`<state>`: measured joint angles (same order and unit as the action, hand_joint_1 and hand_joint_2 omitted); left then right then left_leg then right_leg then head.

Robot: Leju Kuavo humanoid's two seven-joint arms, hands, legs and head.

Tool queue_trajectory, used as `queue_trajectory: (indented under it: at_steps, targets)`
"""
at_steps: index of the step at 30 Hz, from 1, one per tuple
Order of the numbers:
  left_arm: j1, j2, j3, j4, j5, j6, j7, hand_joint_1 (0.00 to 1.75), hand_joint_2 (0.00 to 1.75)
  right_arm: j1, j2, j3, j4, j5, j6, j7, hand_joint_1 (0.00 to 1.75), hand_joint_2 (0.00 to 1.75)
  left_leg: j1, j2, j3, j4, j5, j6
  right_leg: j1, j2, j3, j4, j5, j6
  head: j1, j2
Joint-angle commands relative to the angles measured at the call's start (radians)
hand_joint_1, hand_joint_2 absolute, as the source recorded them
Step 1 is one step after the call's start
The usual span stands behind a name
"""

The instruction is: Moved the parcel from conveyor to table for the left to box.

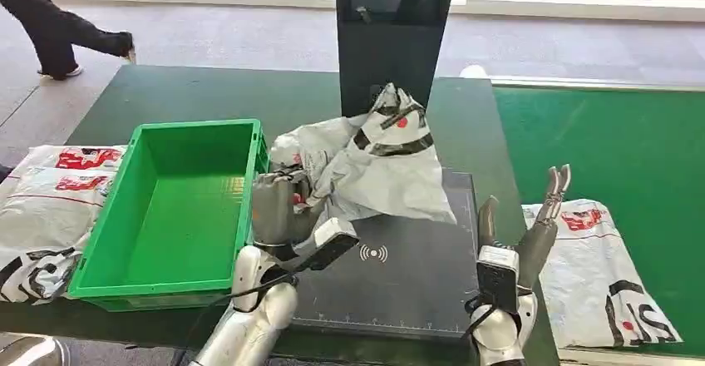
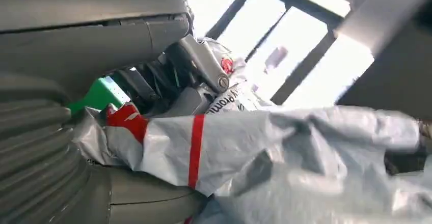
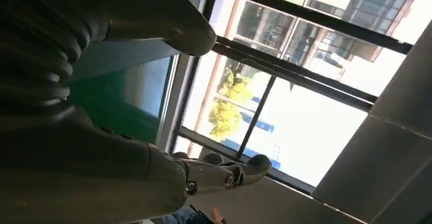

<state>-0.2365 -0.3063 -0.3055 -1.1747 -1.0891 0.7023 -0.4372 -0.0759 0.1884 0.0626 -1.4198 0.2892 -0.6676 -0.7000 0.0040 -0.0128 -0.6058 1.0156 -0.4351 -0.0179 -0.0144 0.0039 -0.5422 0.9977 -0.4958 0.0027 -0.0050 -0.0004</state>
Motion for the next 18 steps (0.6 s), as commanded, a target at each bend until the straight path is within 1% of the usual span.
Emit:
queue_trajectory:
  at_steps: [1,2,3,5,6,7,8,9,10,11,12,14,15,16,18]
  targets:
    - [0.169,-0.043,0.164,-0.293,0.001,-0.004,-0.016,1.75,1.75,-0.043,-0.024,0.052,0.052,-0.006,-0.002,0.002,0.00,1.75,0.000,0.006,0.002,-0.001,-0.002,0.000,0.000,0.005,0.001,-0.002,0.000,0.000,0.000,0.000]
    - [0.171,-0.043,0.171,-0.307,-0.002,-0.004,-0.018,1.75,1.75,-0.045,-0.024,0.052,0.053,-0.007,-0.001,0.002,0.00,1.75,-0.001,0.008,0.005,-0.003,-0.002,0.001,0.000,0.006,0.003,-0.003,0.000,0.000,0.000,0.000]
    - [0.175,-0.043,0.181,-0.322,0.018,-0.004,-0.031,1.75,1.75,-0.049,-0.022,0.052,0.057,-0.007,0.000,0.002,0.00,1.75,0.000,0.005,0.003,-0.002,-0.001,0.000,0.000,0.005,0.002,-0.002,0.000,0.000,0.000,0.000]
    - [0.182,-0.043,0.204,-0.359,0.018,-0.004,-0.038,1.75,1.75,-0.056,-0.021,0.052,0.062,-0.007,0.000,0.002,0.00,1.75,-0.001,0.006,0.004,-0.002,-0.002,0.000,0.000,0.005,0.002,-0.002,0.000,0.000,0.000,0.000]
    - [0.183,-0.043,0.210,-0.369,0.003,-0.004,-0.025,1.75,1.75,-0.057,-0.020,0.051,0.063,-0.006,-0.001,0.002,0.00,1.75,-0.001,0.008,0.005,-0.003,-0.002,0.000,-0.001,0.007,0.003,-0.003,0.001,0.000,0.000,0.000]
    - [0.187,-0.043,0.229,-0.408,-0.001,-0.004,-0.004,1.75,1.75,-0.056,-0.019,0.048,0.060,-0.004,-0.004,0.002,0.00,1.75,0.000,0.005,0.002,-0.001,-0.001,0.000,0.000,0.004,0.002,-0.002,0.000,0.000,0.000,0.000]
    - [0.190,-0.043,0.242,-0.415,-0.009,-0.004,0.013,1.75,1.75,-0.054,-0.018,0.045,0.057,-0.002,-0.004,0.002,0.00,1.75,-0.001,0.007,0.004,-0.003,-0.002,0.000,0.000,0.006,0.003,-0.003,0.001,0.000,0.000,0.000]
    - [0.193,-0.043,0.264,-0.421,-0.009,-0.004,0.032,1.75,1.75,-0.048,-0.018,0.041,0.050,0.001,-0.004,0.002,0.00,1.75,0.000,0.006,0.003,-0.002,-0.001,0.000,0.000,0.005,0.002,-0.002,0.001,0.000,0.000,0.000]
    - [0.192,-0.043,0.281,-0.406,-0.007,-0.004,0.039,1.75,1.75,-0.042,-0.018,0.037,0.043,0.003,-0.003,0.002,0.00,1.75,-0.001,0.007,0.005,-0.003,-0.002,0.000,0.000,0.006,0.004,-0.003,0.000,0.000,0.000,0.000]
    - [0.189,-0.043,0.304,-0.395,-0.031,-0.004,0.080,1.75,1.75,-0.036,-0.018,0.033,0.036,0.006,-0.003,0.002,0.00,1.75,-0.001,0.005,0.004,-0.002,-0.001,0.000,0.000,0.004,0.003,-0.002,0.000,0.000,0.000,0.000]
    - [0.186,-0.043,0.338,-0.366,-0.004,-0.004,0.086,1.75,1.75,-0.028,-0.018,0.027,0.026,0.009,-0.003,0.002,0.00,1.75,-0.001,0.006,0.005,-0.004,-0.001,0.000,0.000,0.005,0.004,-0.004,0.000,0.000,0.000,0.000]
    - [0.176,-0.043,0.406,-0.338,0.030,-0.004,0.059,1.75,1.75,-0.015,-0.017,0.019,0.014,0.014,0.003,0.002,0.00,1.75,-0.001,0.007,0.008,-0.006,-0.002,0.000,-0.001,0.005,0.007,-0.006,0.001,-0.001,0.000,0.000]
    - [0.175,-0.043,0.415,-0.333,0.037,-0.004,0.057,1.75,1.75,-0.014,-0.016,0.017,0.012,0.015,0.005,0.002,0.00,1.75,-0.001,0.003,0.004,-0.003,-0.001,0.000,-0.001,0.003,0.003,-0.003,0.000,0.000,0.000,0.000]
    - [0.175,-0.043,0.415,-0.333,0.037,-0.004,0.057,1.75,1.75,-0.014,-0.016,0.017,0.012,0.015,0.005,0.002,0.00,1.75,-0.001,0.005,0.007,-0.005,-0.001,0.000,-0.001,0.004,0.006,-0.005,0.000,-0.001,0.000,0.000]
    - [0.175,-0.043,0.415,-0.333,0.037,-0.004,0.057,1.75,1.75,-0.014,-0.016,0.017,0.012,0.015,0.005,0.002,0.00,1.75,0.000,0.002,0.002,-0.001,-0.001,0.000,0.000,0.002,0.002,-0.001,0.000,0.000,0.000,0.000]
